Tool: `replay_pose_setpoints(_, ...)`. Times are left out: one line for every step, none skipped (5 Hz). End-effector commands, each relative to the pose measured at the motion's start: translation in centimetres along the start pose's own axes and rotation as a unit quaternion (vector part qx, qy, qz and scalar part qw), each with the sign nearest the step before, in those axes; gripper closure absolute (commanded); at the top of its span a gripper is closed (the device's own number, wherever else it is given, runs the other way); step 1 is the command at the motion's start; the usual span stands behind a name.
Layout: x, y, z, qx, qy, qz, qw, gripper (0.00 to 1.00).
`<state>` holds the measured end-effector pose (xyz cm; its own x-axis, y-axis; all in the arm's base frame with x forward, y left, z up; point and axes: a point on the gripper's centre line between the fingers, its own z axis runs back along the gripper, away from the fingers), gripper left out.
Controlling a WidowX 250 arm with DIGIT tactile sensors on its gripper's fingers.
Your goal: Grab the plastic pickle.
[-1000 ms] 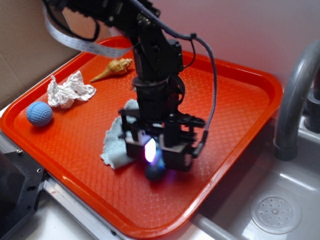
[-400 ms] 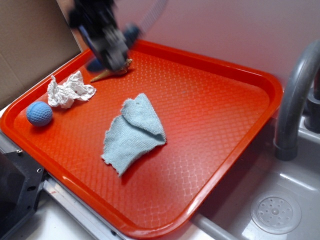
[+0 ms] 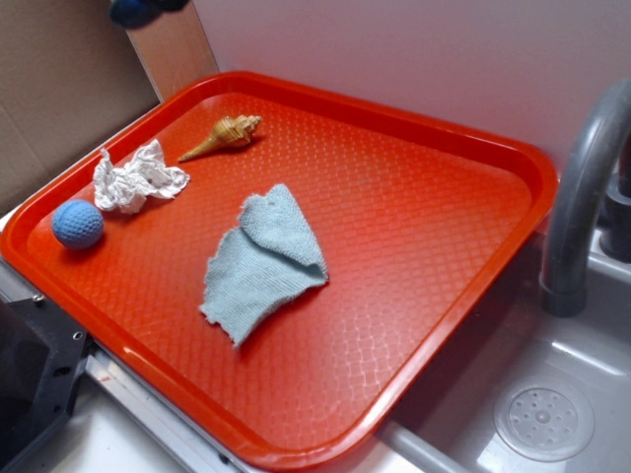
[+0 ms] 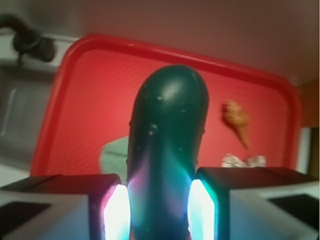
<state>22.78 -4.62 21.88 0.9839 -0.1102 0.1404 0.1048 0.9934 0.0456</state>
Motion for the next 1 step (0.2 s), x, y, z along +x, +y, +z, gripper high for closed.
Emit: replay_pose_setpoints(1.69, 2.65, 1.21, -0.001, -0.032, 0.041, 0.999, 1.00)
